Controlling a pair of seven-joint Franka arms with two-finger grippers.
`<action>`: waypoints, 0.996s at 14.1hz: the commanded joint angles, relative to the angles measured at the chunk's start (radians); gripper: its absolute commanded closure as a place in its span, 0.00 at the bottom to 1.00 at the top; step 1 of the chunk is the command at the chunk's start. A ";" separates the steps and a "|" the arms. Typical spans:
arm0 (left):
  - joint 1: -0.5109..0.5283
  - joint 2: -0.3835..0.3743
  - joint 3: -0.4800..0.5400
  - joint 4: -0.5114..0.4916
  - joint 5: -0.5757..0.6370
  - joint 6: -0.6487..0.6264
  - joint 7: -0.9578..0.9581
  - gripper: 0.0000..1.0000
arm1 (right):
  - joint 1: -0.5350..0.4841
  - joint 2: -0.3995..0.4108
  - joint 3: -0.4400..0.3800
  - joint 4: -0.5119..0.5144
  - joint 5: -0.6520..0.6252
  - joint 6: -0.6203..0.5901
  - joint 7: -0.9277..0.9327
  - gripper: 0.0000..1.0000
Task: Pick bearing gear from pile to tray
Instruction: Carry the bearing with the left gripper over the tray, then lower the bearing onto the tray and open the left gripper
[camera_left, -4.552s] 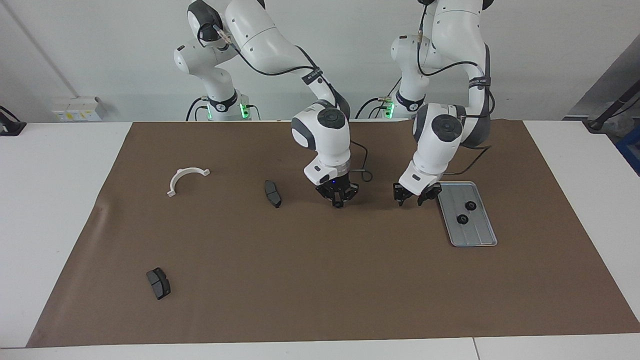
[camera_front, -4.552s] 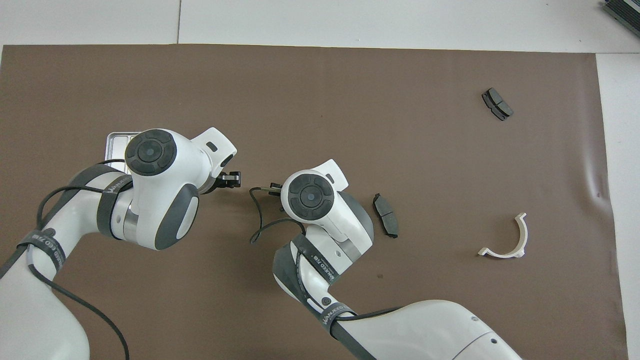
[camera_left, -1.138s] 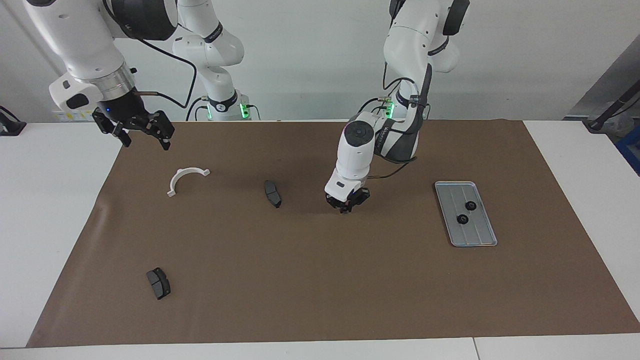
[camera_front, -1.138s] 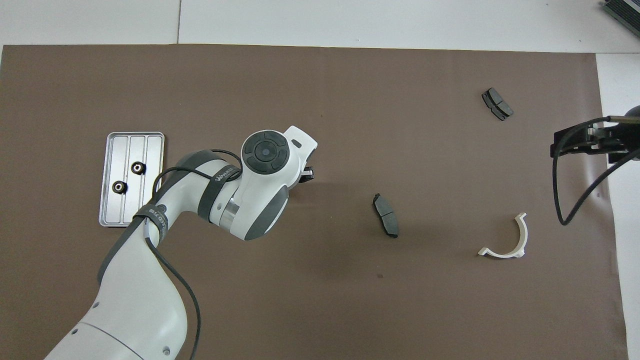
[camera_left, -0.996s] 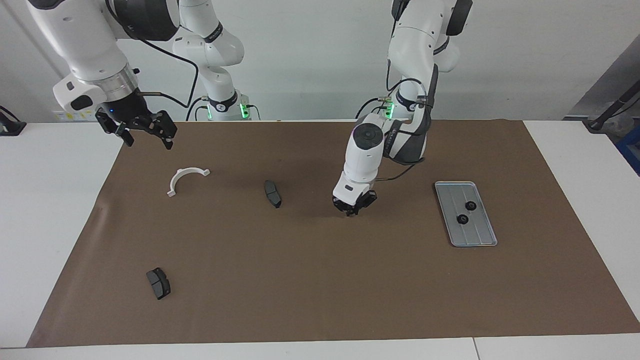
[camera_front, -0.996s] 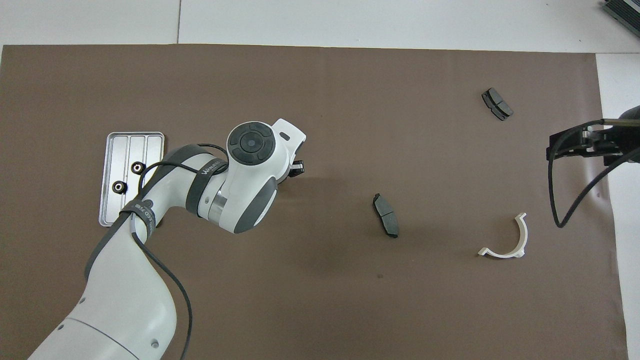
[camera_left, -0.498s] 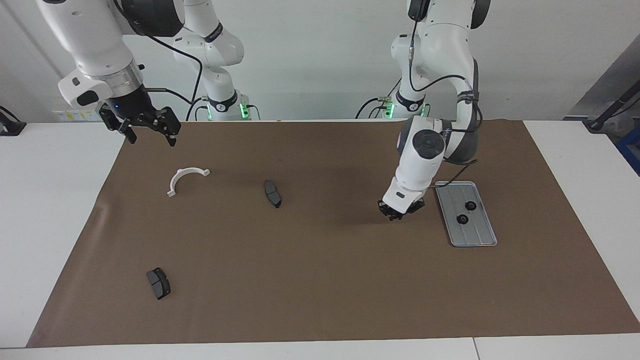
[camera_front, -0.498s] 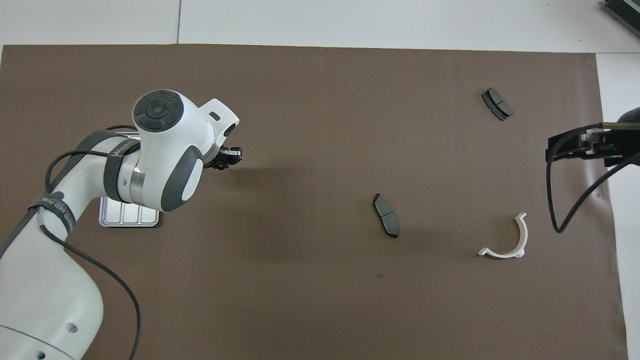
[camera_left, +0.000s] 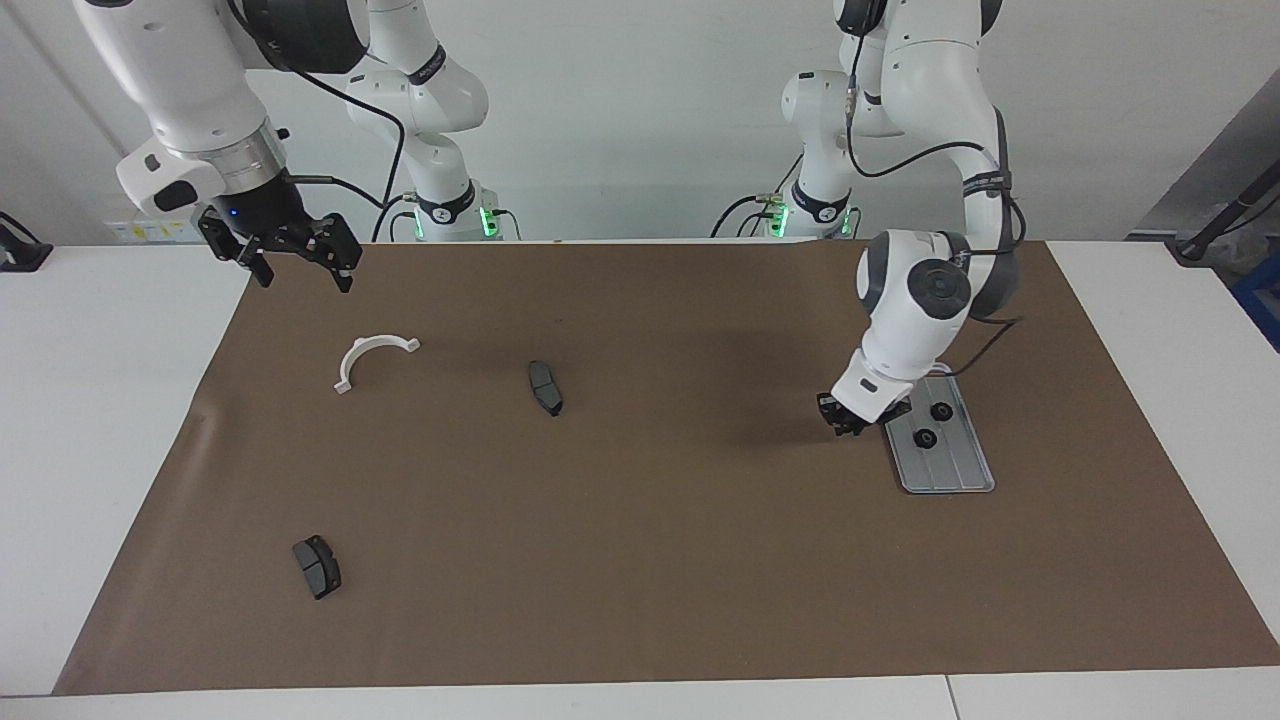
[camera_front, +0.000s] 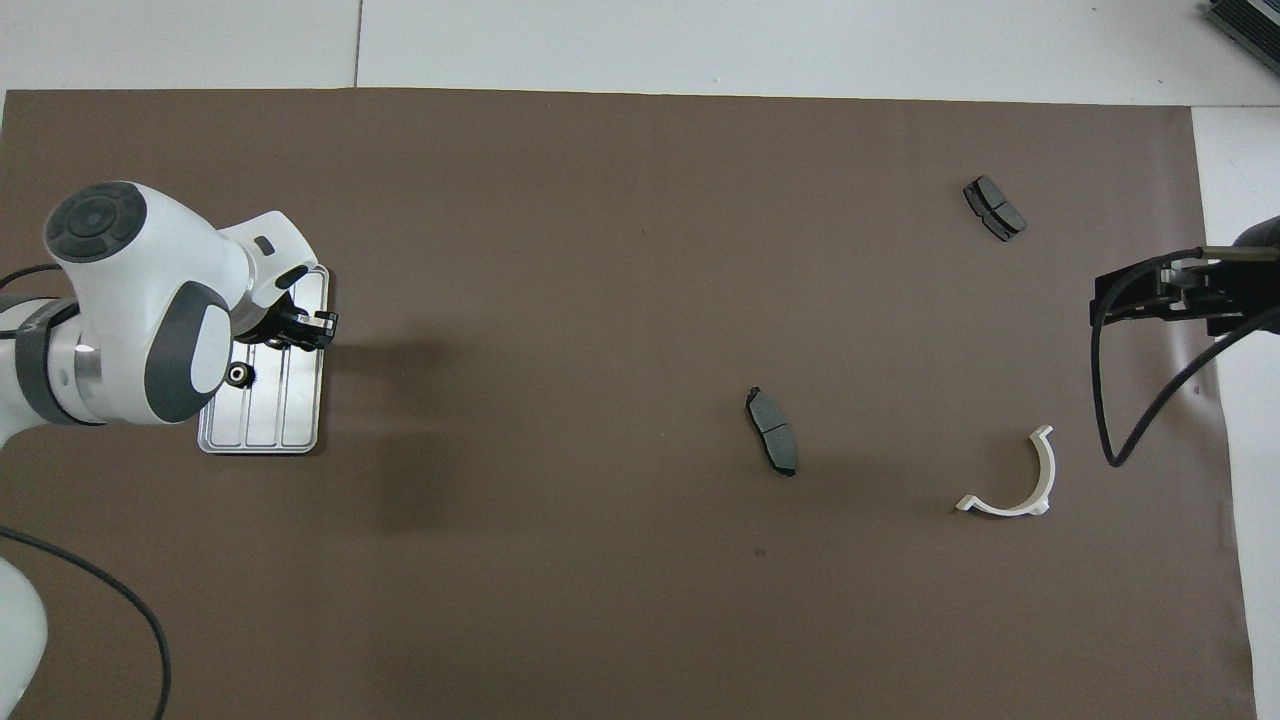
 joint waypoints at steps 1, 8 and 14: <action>0.065 -0.037 -0.011 -0.042 -0.007 0.009 0.120 0.93 | -0.004 -0.027 0.005 -0.027 0.006 -0.003 0.018 0.00; 0.111 -0.089 -0.012 -0.200 -0.007 0.109 0.198 0.93 | -0.004 -0.028 0.005 -0.030 0.008 -0.002 0.018 0.00; 0.098 -0.124 -0.012 -0.235 -0.007 0.104 0.186 0.93 | -0.004 -0.028 0.005 -0.033 0.008 -0.003 0.018 0.00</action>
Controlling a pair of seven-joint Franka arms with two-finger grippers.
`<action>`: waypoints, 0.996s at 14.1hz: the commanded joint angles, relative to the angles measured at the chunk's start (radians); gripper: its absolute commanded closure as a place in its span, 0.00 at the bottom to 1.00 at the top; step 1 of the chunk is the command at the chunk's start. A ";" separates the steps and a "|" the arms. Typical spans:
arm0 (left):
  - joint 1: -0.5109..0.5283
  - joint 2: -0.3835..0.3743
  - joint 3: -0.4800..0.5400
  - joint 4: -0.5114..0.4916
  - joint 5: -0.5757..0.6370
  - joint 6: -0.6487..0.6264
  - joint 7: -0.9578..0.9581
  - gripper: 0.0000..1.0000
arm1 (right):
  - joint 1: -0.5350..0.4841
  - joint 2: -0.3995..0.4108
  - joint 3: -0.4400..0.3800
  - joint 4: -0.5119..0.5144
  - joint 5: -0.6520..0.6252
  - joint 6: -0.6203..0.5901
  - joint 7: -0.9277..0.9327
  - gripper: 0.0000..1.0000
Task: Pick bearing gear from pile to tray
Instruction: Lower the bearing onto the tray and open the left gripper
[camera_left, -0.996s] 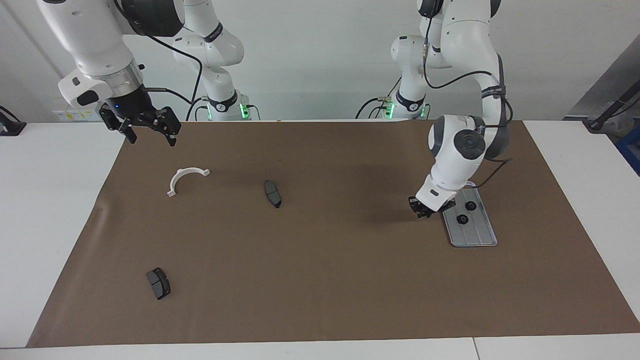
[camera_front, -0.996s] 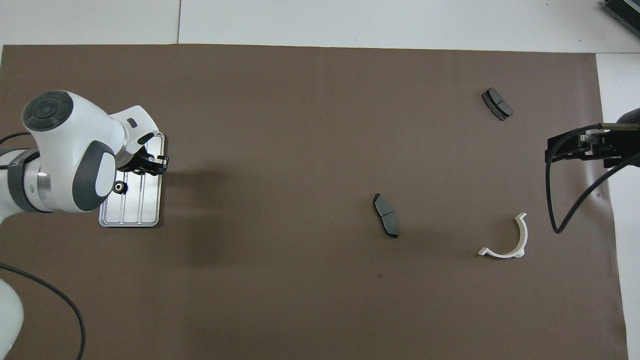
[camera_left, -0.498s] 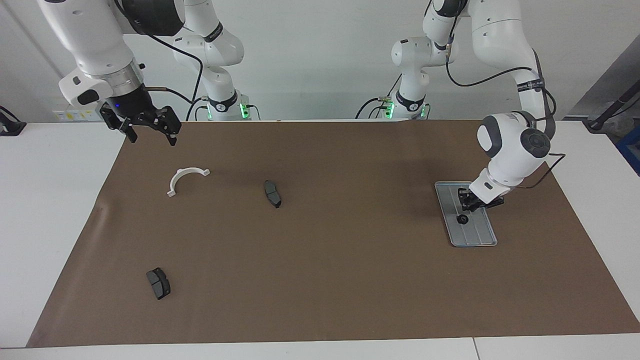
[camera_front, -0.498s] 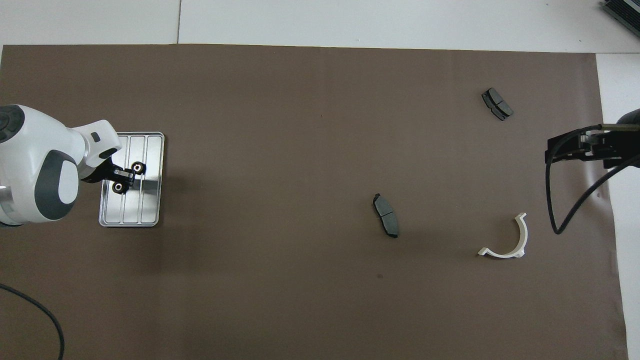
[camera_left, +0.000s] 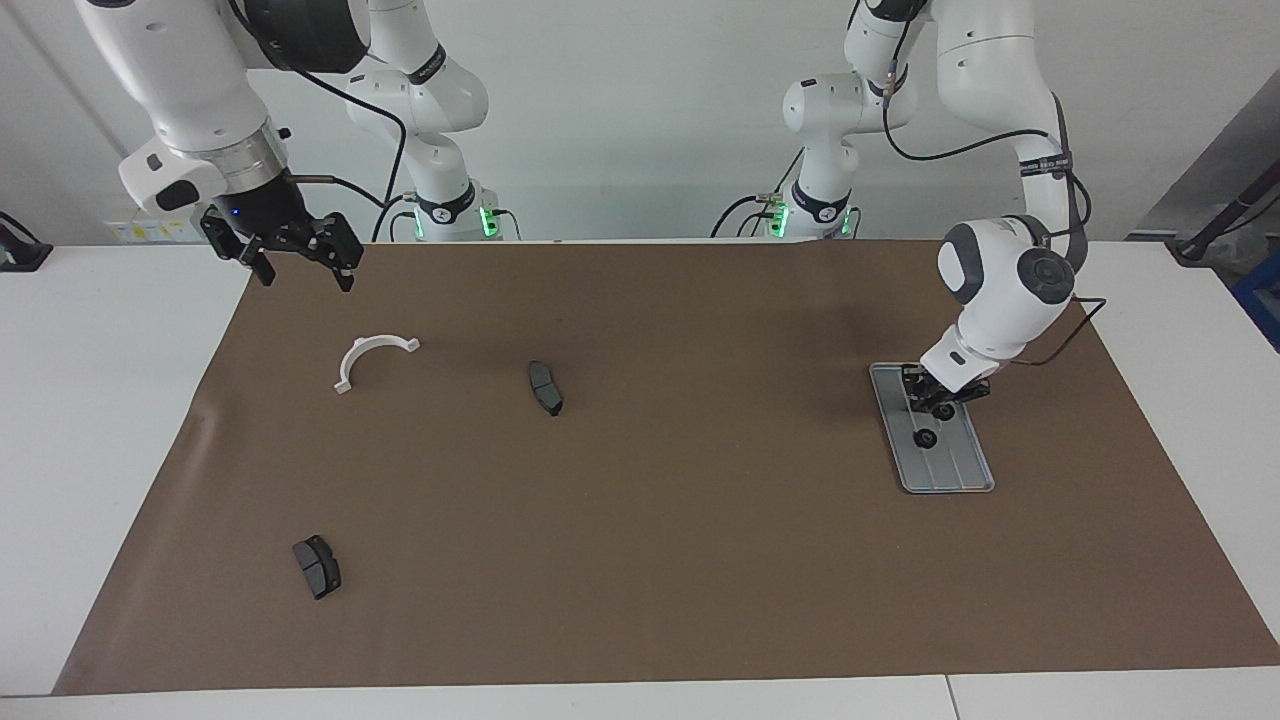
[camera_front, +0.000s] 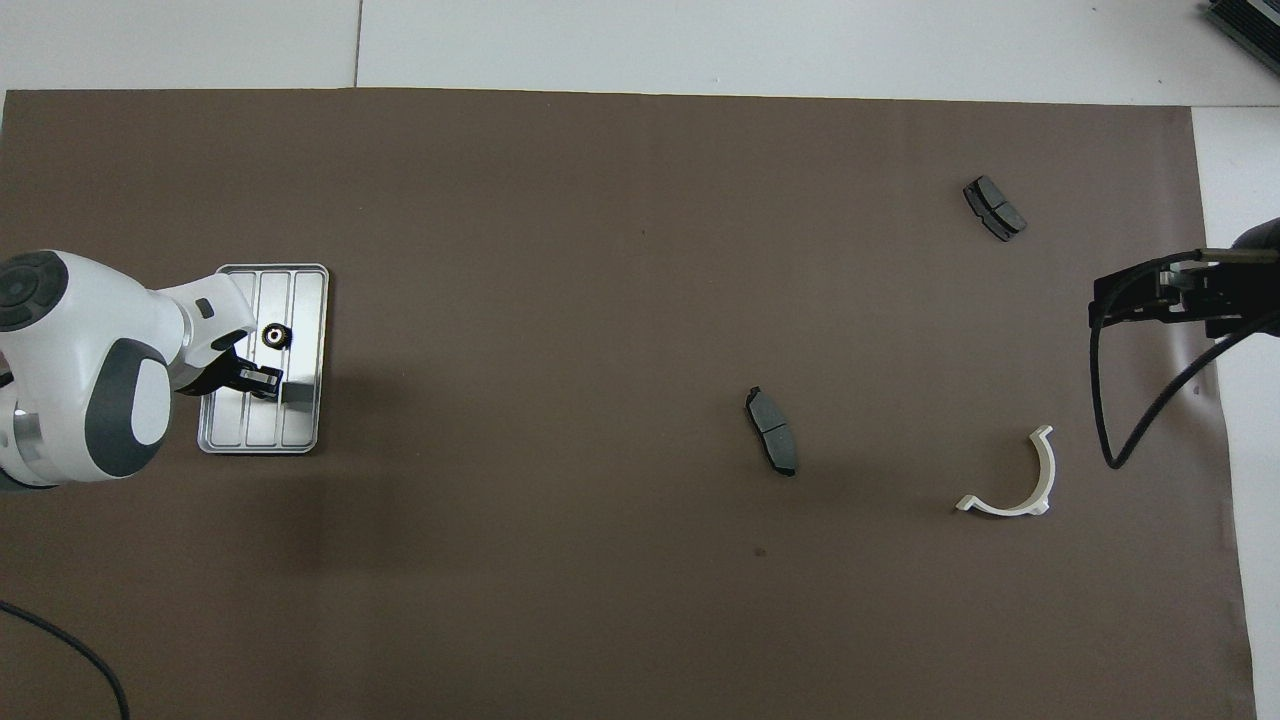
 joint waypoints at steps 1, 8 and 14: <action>-0.007 -0.042 0.002 -0.046 -0.007 0.024 0.004 0.93 | -0.004 -0.026 0.004 -0.029 0.006 -0.003 0.018 0.00; -0.025 -0.051 -0.001 -0.052 -0.009 0.020 -0.019 0.55 | -0.004 -0.026 0.004 -0.029 0.006 -0.003 0.018 0.00; -0.022 -0.089 -0.001 -0.038 -0.009 0.008 -0.027 0.52 | -0.004 -0.032 0.003 -0.035 0.006 -0.003 0.023 0.00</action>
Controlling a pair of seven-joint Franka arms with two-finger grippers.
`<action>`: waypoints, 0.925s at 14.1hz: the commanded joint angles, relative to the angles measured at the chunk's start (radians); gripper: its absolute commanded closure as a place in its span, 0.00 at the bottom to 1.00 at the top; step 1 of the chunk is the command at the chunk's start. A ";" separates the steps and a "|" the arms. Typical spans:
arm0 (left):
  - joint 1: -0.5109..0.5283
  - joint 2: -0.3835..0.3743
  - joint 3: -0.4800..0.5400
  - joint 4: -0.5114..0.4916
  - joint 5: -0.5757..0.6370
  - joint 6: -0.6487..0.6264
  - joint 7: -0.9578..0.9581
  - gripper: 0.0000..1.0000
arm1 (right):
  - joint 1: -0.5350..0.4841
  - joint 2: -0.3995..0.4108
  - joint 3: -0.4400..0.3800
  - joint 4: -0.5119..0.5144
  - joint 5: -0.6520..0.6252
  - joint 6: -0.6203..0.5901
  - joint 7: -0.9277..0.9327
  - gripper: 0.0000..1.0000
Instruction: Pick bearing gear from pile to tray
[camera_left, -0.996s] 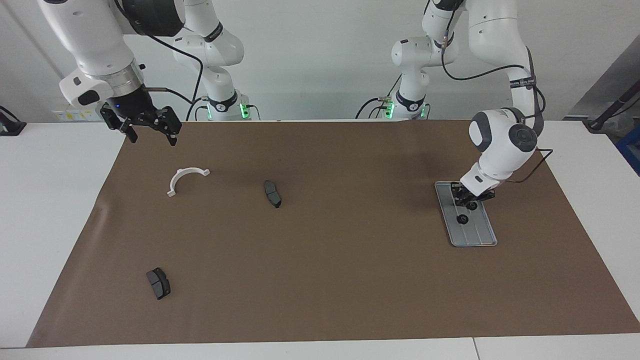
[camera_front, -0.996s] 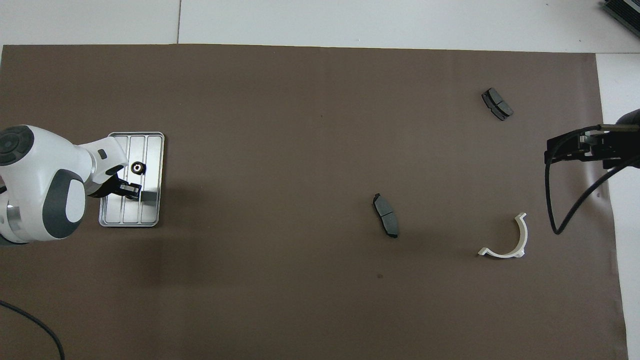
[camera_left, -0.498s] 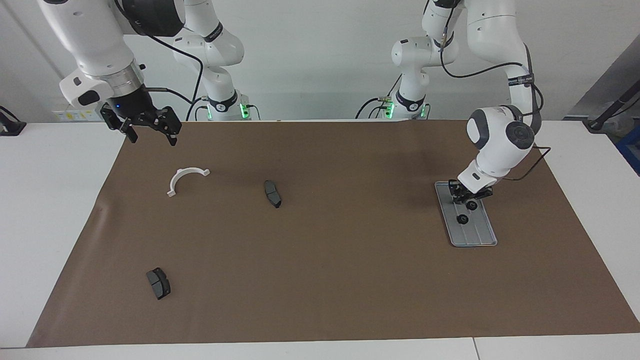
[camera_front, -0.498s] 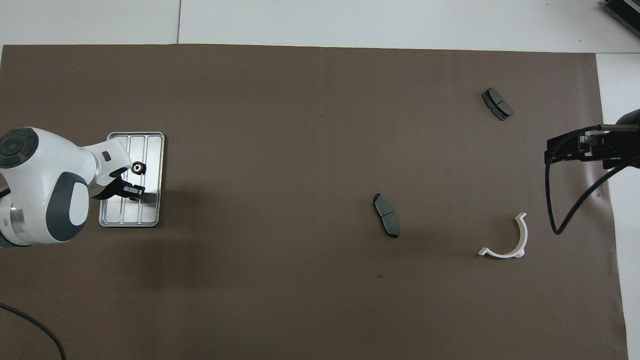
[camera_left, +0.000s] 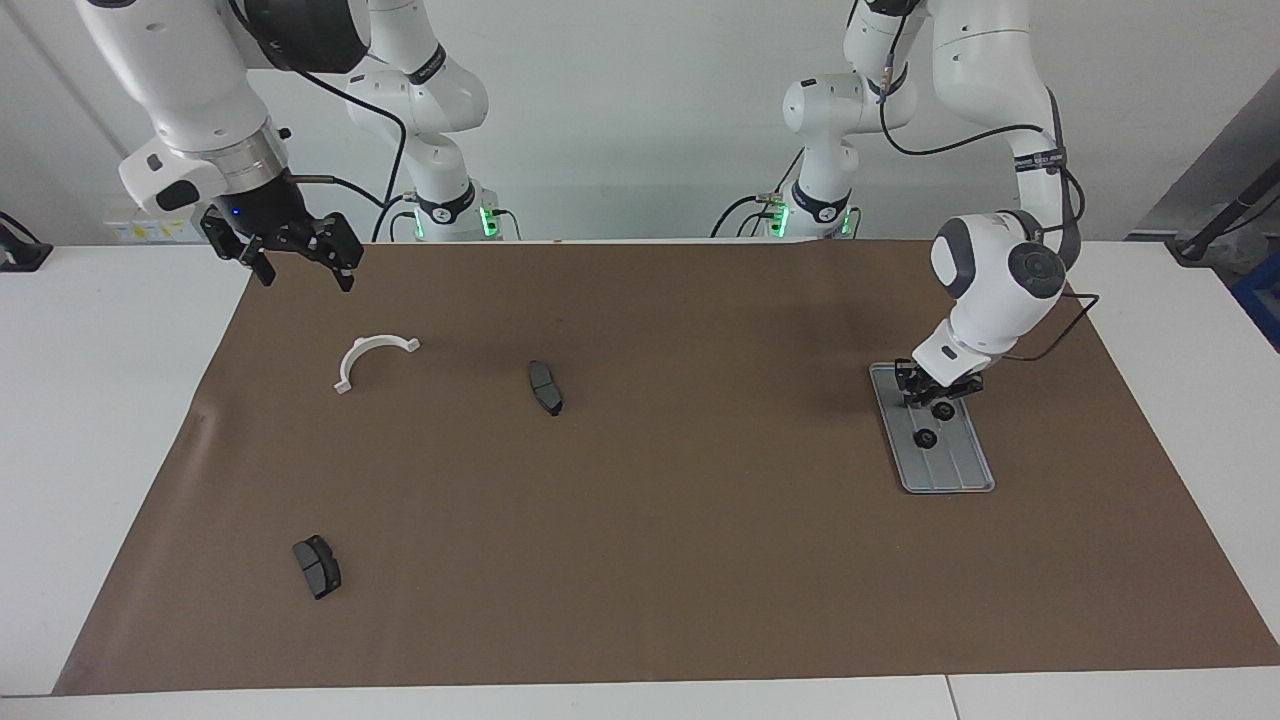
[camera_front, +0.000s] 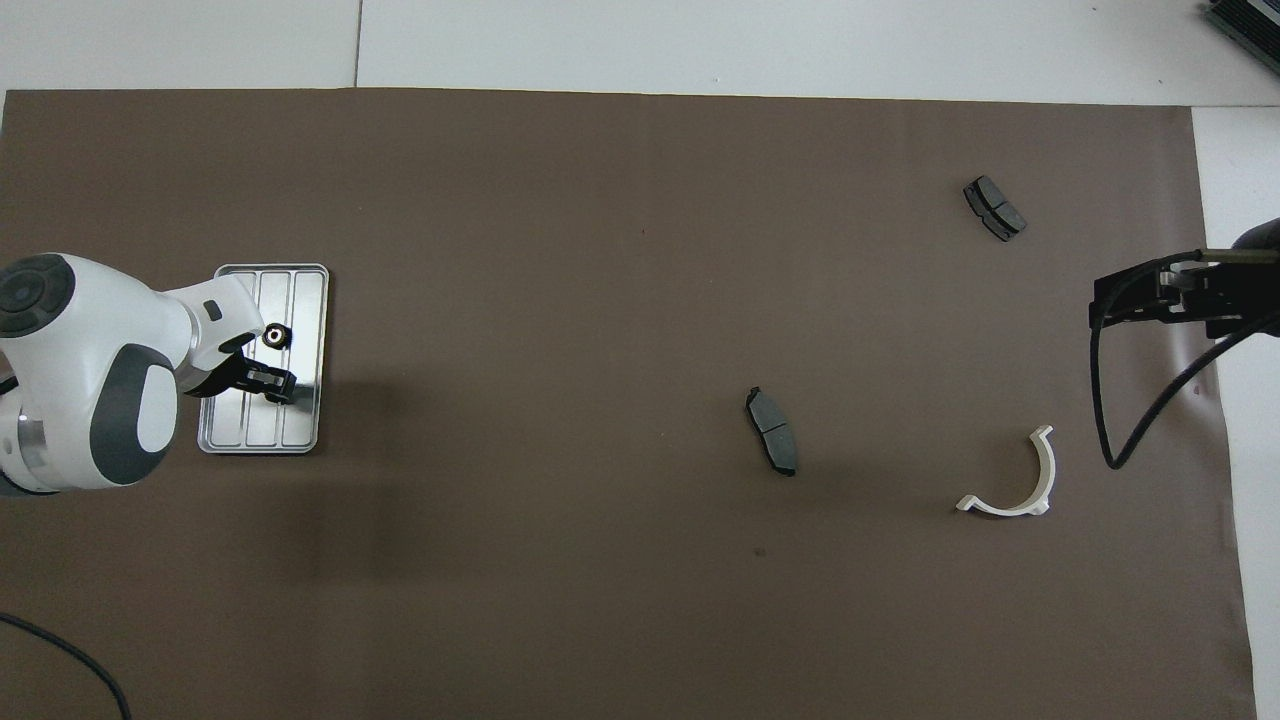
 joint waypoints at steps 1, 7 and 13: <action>-0.009 -0.076 0.008 -0.022 -0.013 -0.020 -0.014 0.52 | -0.004 -0.031 0.003 -0.034 0.006 -0.003 0.024 0.00; -0.007 -0.118 0.010 0.264 -0.013 -0.408 -0.017 0.52 | -0.012 -0.043 0.001 -0.023 -0.003 0.000 0.015 0.00; -0.009 -0.118 0.005 0.566 -0.015 -0.716 -0.030 0.32 | -0.007 -0.043 -0.005 -0.017 -0.003 -0.023 0.010 0.00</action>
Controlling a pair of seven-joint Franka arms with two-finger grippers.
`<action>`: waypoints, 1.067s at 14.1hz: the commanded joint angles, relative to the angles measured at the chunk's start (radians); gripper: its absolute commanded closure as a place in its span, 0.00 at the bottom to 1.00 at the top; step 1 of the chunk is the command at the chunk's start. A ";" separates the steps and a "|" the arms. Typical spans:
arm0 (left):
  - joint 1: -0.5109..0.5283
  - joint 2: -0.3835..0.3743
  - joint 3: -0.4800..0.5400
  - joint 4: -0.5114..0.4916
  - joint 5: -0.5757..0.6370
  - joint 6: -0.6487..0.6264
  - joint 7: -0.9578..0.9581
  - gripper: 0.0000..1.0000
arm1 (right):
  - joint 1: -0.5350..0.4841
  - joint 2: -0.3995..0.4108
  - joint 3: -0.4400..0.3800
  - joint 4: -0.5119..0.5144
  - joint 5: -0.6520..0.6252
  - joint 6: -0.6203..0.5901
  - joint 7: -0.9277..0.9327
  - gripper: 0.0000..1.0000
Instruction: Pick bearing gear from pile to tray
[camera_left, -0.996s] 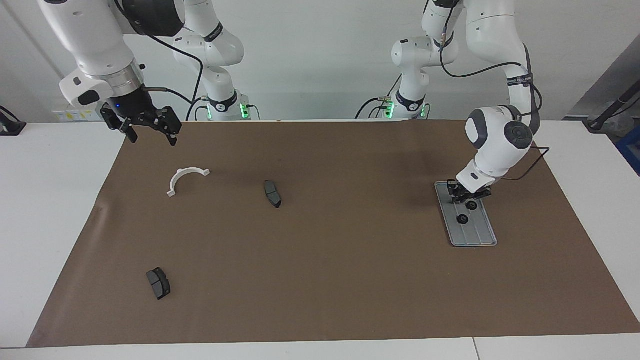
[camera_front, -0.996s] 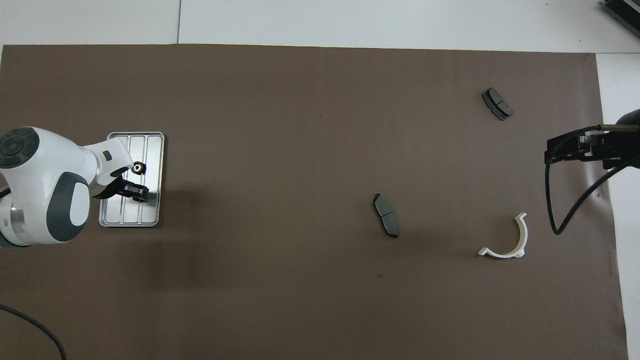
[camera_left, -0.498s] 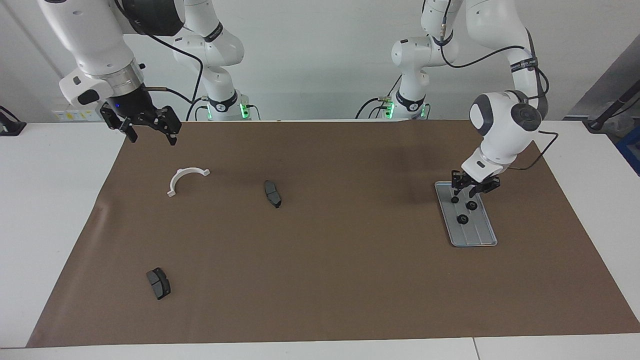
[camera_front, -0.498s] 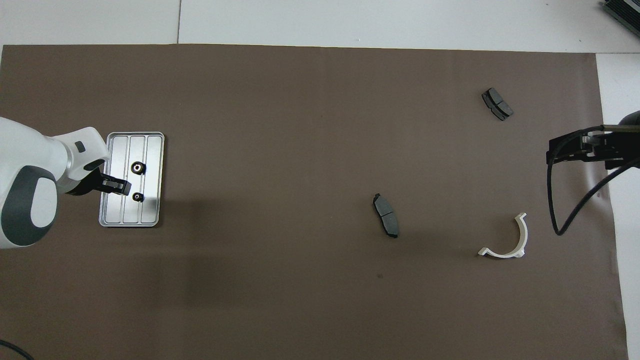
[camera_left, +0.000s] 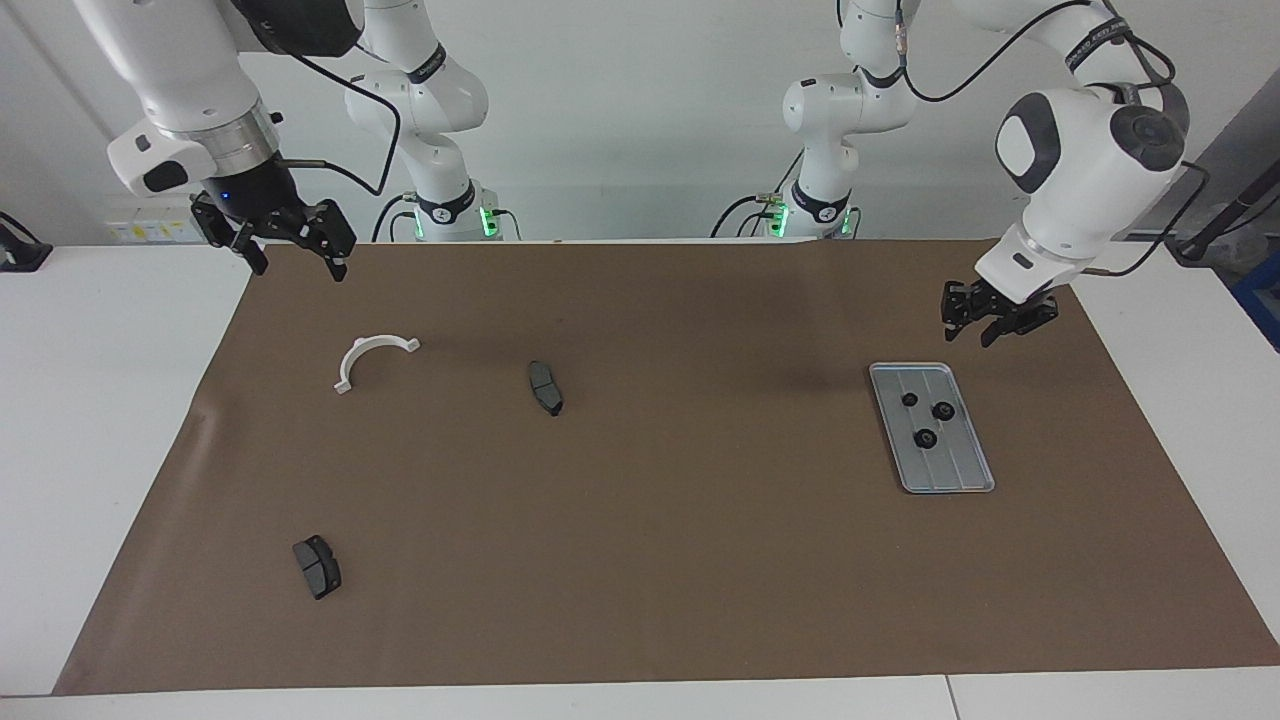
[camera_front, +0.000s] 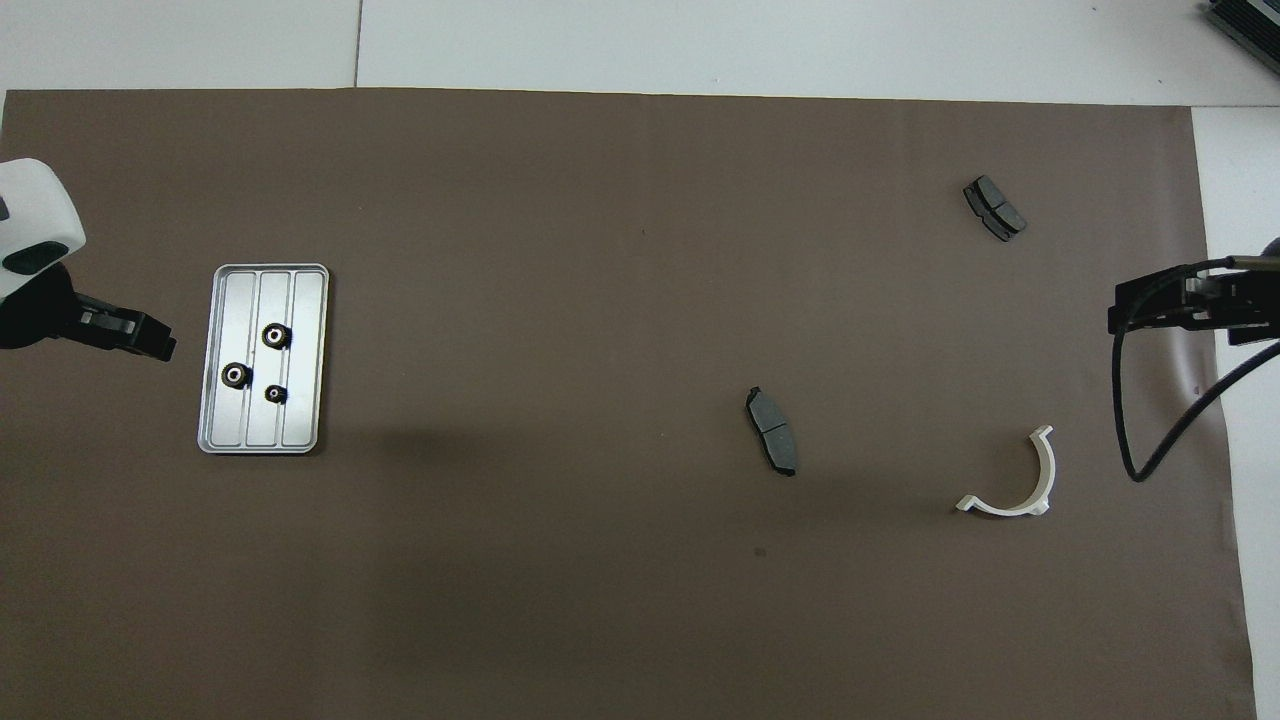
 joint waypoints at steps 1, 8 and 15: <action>-0.009 0.017 0.007 0.130 -0.014 -0.124 -0.015 0.28 | -0.003 -0.017 0.002 -0.016 -0.003 -0.008 0.009 0.00; -0.011 -0.014 0.003 0.140 -0.014 -0.130 -0.012 0.00 | -0.003 -0.025 -0.001 -0.030 0.000 -0.003 0.012 0.00; -0.012 -0.028 -0.004 0.132 -0.005 -0.107 -0.011 0.00 | -0.009 -0.026 -0.001 -0.033 0.002 -0.005 0.012 0.00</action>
